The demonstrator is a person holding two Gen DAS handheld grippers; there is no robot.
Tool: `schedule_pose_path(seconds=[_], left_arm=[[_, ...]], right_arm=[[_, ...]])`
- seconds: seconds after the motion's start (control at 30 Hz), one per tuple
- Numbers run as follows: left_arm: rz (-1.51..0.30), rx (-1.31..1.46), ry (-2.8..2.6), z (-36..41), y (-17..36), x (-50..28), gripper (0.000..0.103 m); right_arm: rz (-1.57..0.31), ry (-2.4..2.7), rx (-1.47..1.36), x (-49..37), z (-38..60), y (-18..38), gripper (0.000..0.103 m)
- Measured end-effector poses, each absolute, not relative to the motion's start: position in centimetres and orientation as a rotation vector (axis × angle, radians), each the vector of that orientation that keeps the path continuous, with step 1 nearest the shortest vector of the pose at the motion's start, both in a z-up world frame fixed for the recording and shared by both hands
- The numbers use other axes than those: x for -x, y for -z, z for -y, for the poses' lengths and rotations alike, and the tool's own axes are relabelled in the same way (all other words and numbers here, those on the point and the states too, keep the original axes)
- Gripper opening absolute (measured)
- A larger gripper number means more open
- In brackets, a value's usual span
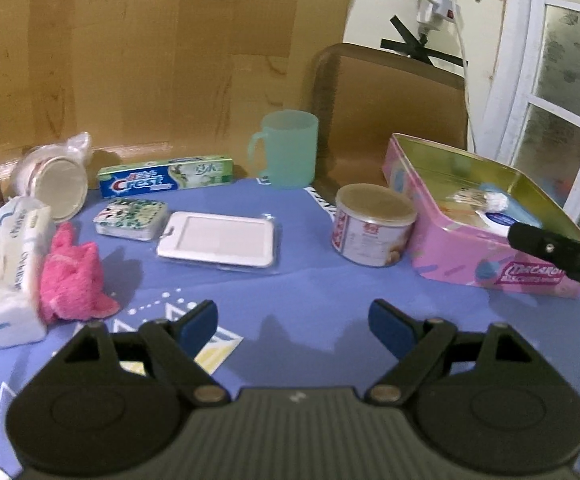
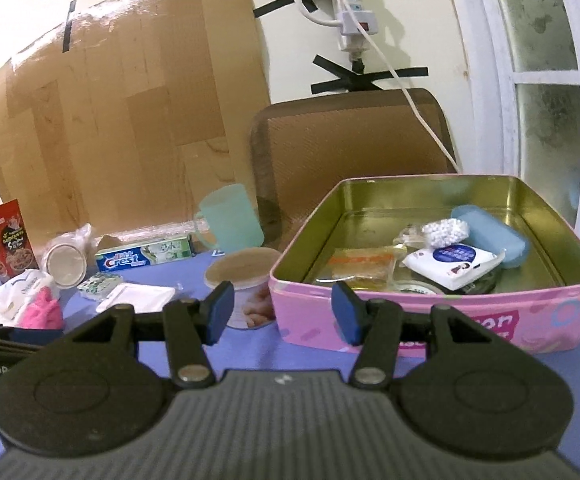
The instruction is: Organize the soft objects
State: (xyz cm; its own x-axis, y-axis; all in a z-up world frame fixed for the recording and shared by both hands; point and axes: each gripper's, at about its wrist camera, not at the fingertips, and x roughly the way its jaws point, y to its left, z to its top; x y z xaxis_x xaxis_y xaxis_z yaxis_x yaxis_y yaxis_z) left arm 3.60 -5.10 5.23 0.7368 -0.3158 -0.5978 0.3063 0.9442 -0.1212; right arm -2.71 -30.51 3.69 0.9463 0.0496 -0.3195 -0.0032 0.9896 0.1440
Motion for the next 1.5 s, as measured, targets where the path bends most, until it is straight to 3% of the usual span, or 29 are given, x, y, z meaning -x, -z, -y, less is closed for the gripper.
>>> schedule_pose_path(seconds=[0.4, 0.53, 0.63, 1.5], left_arm=[[-0.607, -0.033, 0.389, 6.9, -6.0, -1.4, 0.087], [-0.606, -0.04, 0.427, 7.6, -6.1, -0.6, 0.098], [-0.607, -0.047, 0.465, 8.2, -6.1, 0.0, 0.103], [-0.654, -0.09, 0.536, 11.2, -5.1, 1.8, 0.103]], right_arm=[[-0.304, 0.041, -0.189, 5.3, 32.2, -4.7, 0.057], [-0.312, 0.056, -0.234, 5.9, 33.2, -4.7, 0.065], [-0.321, 0.054, -0.291, 6.1, 34.0, -4.7, 0.065], [-0.3, 0.074, -0.37, 7.8, 35.9, -4.8, 0.066]])
